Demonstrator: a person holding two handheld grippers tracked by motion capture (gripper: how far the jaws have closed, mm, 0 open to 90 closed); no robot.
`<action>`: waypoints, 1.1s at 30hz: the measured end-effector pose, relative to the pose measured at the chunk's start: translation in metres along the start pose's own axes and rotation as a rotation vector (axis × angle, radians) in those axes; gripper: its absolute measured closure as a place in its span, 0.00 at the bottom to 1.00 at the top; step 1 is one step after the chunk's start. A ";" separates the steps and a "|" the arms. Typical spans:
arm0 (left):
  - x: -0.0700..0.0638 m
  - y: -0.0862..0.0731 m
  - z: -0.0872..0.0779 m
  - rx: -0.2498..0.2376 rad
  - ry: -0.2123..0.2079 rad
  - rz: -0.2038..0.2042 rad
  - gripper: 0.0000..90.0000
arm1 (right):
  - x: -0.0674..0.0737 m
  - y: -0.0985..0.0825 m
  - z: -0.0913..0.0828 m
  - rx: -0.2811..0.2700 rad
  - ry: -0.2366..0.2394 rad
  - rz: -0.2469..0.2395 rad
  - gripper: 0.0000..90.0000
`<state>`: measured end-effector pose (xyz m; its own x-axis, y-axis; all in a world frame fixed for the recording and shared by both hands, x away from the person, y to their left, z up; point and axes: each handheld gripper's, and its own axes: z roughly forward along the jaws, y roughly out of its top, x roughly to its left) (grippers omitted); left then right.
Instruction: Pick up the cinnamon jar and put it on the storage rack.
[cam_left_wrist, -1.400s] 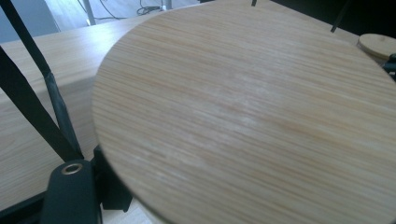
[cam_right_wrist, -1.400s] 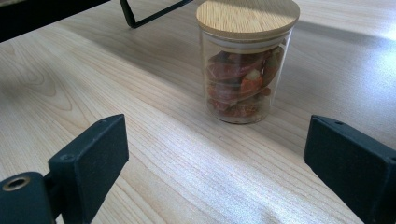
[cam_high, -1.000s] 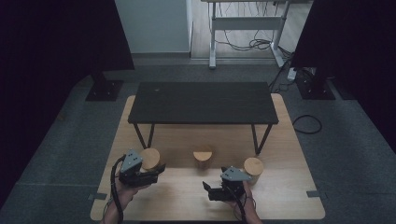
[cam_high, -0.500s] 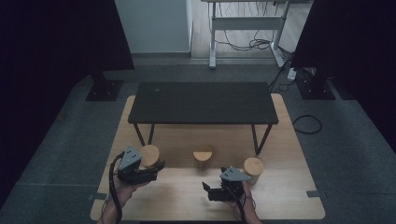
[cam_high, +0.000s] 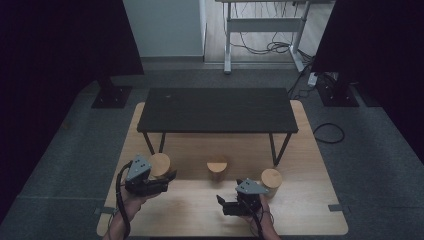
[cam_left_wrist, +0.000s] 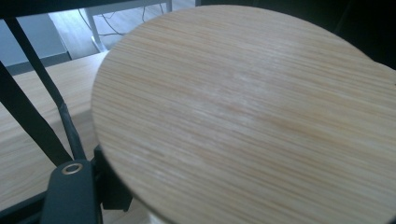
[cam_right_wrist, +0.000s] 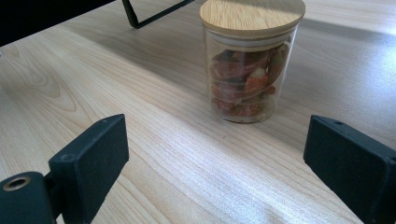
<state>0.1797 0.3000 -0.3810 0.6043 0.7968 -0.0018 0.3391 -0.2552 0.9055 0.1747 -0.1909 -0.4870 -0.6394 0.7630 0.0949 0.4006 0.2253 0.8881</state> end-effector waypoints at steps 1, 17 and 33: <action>0.000 0.000 0.000 0.000 0.000 0.001 0.28 | 0.000 0.000 0.000 0.001 0.001 -0.002 0.07; 0.000 0.006 -0.002 -0.007 0.003 0.000 0.28 | -0.001 0.000 0.001 0.001 0.011 0.007 0.07; 0.003 0.015 -0.001 -0.012 0.004 -0.001 0.28 | -0.006 -0.001 0.001 -0.005 0.038 0.044 0.07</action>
<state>0.1858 0.2986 -0.3667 0.6014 0.7989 -0.0010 0.3310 -0.2481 0.9104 0.1786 -0.1955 -0.4887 -0.6463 0.7481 0.1506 0.4252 0.1892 0.8851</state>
